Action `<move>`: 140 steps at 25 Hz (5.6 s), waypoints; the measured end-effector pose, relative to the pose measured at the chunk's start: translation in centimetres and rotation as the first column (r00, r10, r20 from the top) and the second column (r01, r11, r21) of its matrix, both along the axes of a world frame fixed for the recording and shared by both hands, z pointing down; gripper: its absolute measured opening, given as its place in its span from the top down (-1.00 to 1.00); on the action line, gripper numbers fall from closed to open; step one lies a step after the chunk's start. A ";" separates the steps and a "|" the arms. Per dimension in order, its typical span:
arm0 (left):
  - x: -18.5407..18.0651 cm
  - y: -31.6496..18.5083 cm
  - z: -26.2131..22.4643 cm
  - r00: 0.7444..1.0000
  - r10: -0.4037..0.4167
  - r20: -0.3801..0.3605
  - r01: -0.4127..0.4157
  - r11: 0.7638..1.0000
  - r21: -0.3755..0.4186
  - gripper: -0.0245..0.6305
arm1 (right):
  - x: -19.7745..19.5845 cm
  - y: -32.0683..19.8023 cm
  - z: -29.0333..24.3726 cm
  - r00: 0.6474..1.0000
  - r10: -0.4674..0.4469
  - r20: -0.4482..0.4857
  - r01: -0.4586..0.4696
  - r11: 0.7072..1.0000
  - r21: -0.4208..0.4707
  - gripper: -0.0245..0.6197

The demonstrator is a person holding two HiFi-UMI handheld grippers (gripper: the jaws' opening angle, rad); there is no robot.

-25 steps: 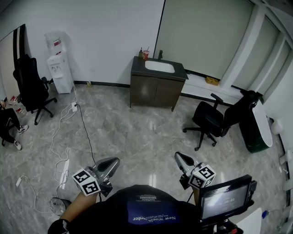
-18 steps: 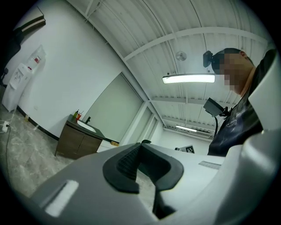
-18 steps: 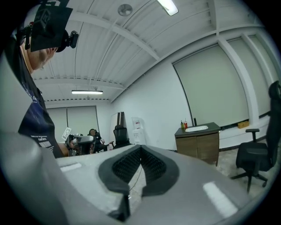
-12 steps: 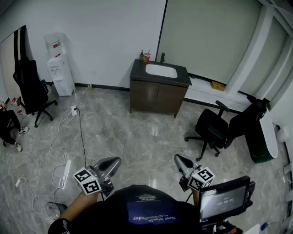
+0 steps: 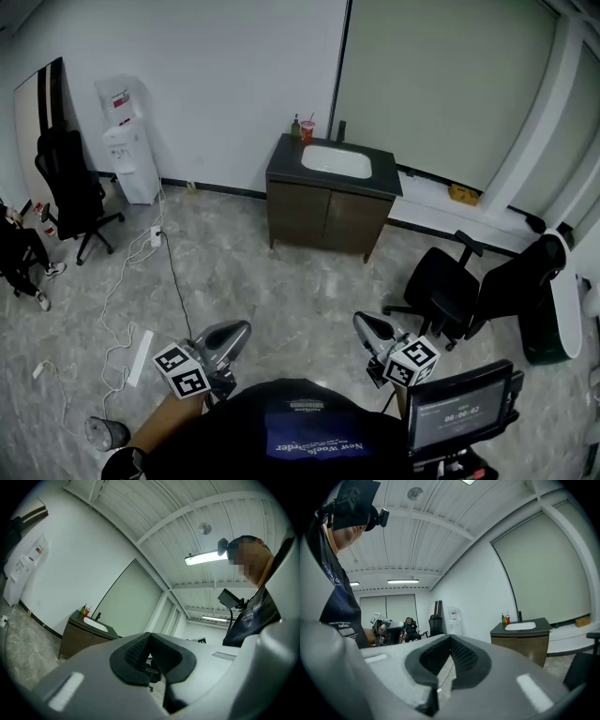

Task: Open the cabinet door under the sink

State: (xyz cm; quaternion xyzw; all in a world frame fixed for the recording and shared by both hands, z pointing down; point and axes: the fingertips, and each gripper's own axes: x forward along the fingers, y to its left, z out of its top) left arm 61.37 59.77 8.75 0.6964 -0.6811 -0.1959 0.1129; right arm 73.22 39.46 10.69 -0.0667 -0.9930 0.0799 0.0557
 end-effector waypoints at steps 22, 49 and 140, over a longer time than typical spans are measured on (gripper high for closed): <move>-24.6 -16.9 -0.3 0.967 0.247 0.053 -0.249 0.968 0.022 0.93 | -20.6 -13.9 -0.4 0.973 0.231 -0.020 -0.230 0.972 0.056 0.92; -43.8 -36.2 0.7 1.000 0.010 -0.022 -0.011 0.998 -0.062 0.93 | -46.0 -35.4 2.6 0.997 -0.063 -0.034 0.064 0.998 0.018 0.92; -55.3 -49.1 45.1 0.926 0.175 -0.334 -0.286 0.904 -0.317 0.93 | -71.8 -50.3 47.5 0.897 0.412 -0.157 0.105 0.146 0.984 -0.17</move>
